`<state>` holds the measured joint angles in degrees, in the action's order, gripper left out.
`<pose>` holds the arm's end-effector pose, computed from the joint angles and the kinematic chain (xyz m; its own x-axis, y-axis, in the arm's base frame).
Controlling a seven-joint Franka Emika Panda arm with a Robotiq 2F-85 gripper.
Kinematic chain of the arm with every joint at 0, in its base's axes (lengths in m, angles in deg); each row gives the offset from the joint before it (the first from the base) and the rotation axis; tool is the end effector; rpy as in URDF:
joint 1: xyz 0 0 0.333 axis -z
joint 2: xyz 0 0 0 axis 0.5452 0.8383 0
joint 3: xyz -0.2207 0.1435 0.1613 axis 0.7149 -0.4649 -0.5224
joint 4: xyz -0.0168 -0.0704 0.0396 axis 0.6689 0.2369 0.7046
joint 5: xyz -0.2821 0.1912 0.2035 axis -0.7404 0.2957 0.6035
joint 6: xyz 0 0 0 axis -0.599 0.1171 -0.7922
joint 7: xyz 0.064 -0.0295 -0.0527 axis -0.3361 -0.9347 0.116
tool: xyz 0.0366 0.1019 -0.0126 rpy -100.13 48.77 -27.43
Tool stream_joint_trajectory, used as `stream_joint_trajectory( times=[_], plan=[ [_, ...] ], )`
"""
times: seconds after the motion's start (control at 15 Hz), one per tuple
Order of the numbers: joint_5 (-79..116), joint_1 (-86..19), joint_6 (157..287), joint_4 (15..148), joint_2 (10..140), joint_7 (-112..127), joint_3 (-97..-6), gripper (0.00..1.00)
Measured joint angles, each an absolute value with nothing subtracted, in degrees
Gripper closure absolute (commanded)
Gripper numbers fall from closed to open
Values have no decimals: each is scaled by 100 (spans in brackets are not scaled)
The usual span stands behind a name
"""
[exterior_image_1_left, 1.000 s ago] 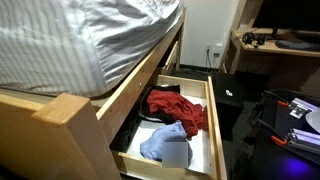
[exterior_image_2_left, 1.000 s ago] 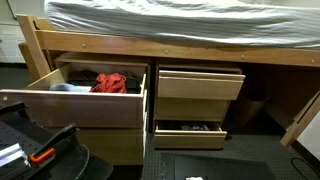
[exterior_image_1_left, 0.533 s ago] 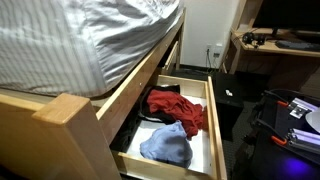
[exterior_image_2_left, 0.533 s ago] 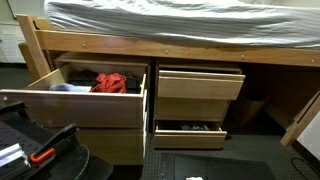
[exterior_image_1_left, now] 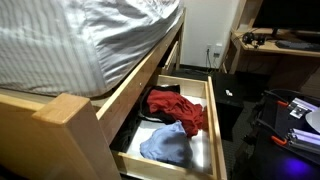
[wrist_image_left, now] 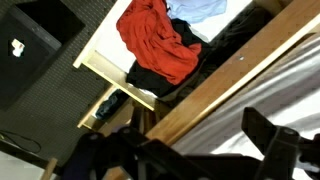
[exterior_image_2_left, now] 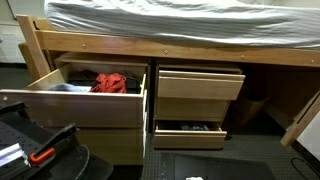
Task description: Close the top left drawer
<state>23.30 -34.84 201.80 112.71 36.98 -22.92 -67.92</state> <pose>0.4543 0.1265 0.5577 0.9069 -0.3747 0.1927 -0.3661 -0.9271 -0.0800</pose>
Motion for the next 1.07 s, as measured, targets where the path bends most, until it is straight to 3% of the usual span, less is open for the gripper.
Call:
stream_joint_trajectory(
  times=[0.47, 1.07],
  plan=[
    [2520, -3230, 20094, 13211, 3729, -2577, -6105, 0],
    [2504, -3119, 19928, 13511, 4174, -2948, -5993, 0]
  ],
)
